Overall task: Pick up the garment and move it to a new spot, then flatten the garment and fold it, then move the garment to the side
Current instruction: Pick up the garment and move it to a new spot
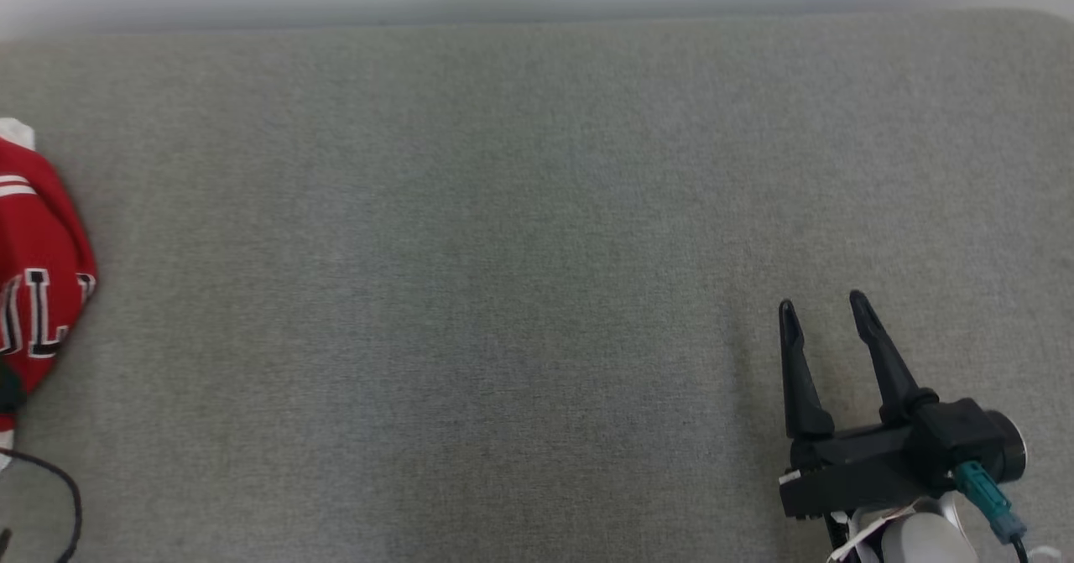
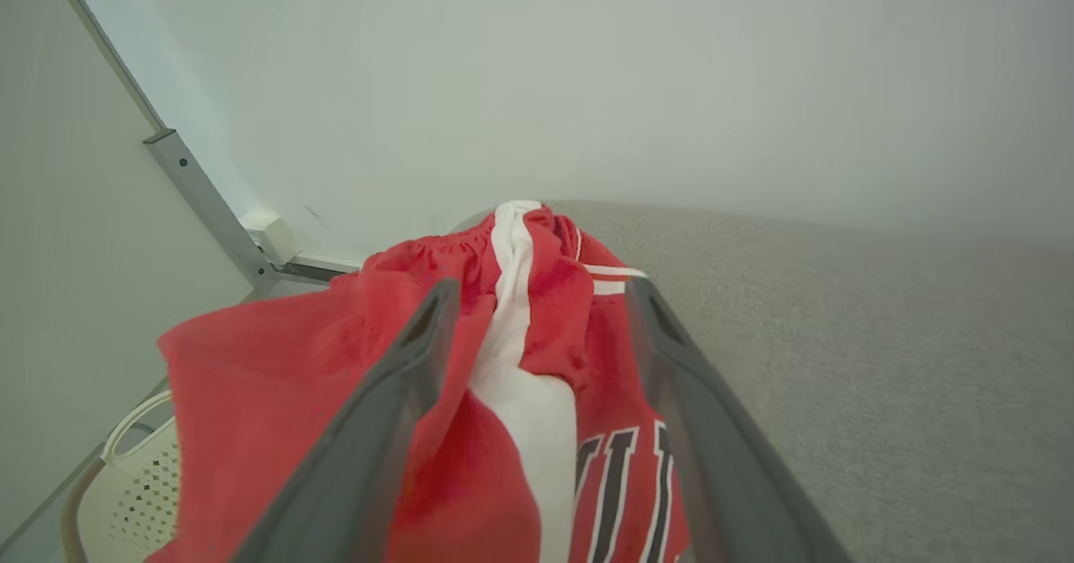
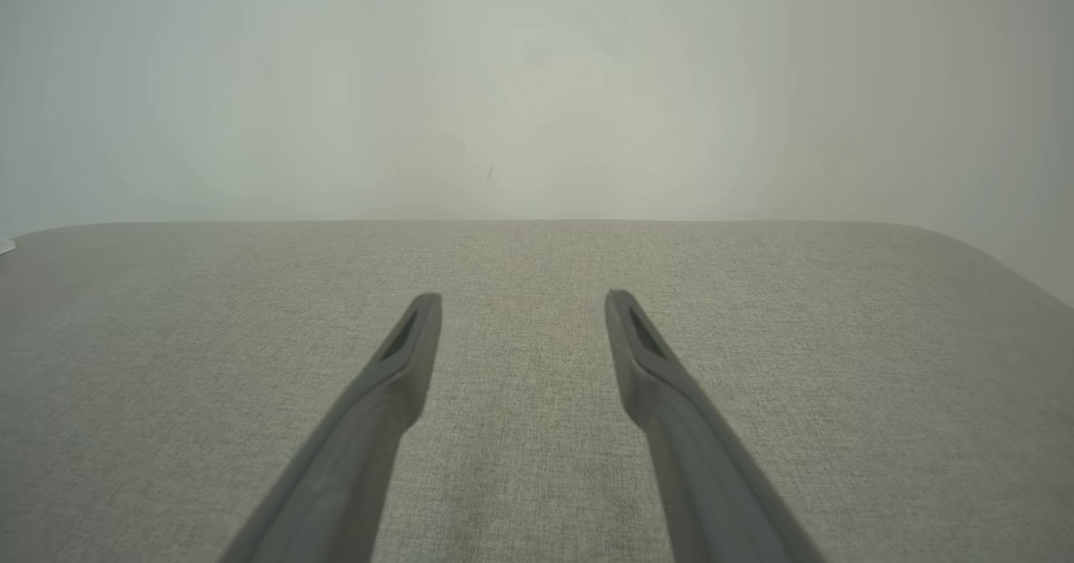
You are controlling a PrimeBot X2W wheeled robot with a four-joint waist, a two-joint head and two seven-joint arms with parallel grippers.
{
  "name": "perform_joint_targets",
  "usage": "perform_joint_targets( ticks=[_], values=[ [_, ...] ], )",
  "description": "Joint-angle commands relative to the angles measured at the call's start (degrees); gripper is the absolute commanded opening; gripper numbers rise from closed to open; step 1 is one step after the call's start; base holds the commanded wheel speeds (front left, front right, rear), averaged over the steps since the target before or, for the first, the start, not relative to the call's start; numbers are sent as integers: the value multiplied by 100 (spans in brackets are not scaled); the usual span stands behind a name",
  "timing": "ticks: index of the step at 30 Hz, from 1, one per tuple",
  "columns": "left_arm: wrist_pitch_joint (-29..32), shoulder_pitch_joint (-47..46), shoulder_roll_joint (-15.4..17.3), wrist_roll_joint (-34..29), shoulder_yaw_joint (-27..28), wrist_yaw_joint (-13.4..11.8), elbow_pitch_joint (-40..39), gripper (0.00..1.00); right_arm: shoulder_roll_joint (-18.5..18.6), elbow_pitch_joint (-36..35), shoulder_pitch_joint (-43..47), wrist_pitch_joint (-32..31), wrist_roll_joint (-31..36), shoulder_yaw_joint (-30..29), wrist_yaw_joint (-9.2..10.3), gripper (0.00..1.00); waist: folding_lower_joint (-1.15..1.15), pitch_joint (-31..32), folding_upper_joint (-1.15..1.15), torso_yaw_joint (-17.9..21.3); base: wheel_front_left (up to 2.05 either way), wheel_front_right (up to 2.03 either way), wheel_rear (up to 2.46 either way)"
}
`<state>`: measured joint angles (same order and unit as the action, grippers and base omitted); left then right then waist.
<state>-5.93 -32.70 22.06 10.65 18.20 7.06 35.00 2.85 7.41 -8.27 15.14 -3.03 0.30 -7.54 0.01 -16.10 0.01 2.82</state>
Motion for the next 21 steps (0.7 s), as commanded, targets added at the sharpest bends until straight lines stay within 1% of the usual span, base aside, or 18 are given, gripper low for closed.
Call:
perform_joint_targets(
  ticks=[1, 5, 8, 14, 17, 18, 19, 20, 21],
  values=[
    [63, -93, 56, 24, -23, -9, 82, 100, 5, -20, -62, 7, -45, 6, 10, 100, -1, -226, -1, 182, 0, 0, 0],
    [384, -280, 247, -32, -115, -2, 493, 100, 6, -4, -117, 7, -71, -17, 10, 100, -1, -329, -1, 231, 0, 0, 0],
    [650, -368, 329, -27, -135, -59, 824, 100, 8, 16, -166, 7, -97, -26, 10, 100, -1, -372, -1, 257, 0, 0, 0],
    [1196, -537, 342, 59, -138, -240, 1407, 100, 7, 38, -222, 7, -126, -30, 10, 100, -1, -400, -1, 298, 0, 0, 0],
    [1371, -610, 327, 59, -201, -270, 1637, 100, 7, 42, -203, 7, -134, -51, 10, 100, -1, -404, -1, 285, 0, 0, 0],
    [1416, -612, 334, 36, -237, -260, 1714, 86, 6, 48, -200, 7, -128, -49, 10, 100, -1, -404, -1, 282, 0, 0, 0],
    [1417, -638, 330, 49, -243, -253, 1758, 30, 6, 48, -199, 7, -120, -50, 10, 100, -1, -402, -1, 278, 0, 0, 0],
    [1398, -664, 333, 67, -249, -245, 1797, 0, 7, 48, -201, 7, -117, -61, 10, 100, -1, -397, -1, 274, 0, 0, 0],
    [1373, -687, 338, 63, -272, -235, 1836, 0, 8, 55, -201, 7, -111, -74, 10, 100, -1, -383, -1, 266, 0, 0, 0]
  ],
)
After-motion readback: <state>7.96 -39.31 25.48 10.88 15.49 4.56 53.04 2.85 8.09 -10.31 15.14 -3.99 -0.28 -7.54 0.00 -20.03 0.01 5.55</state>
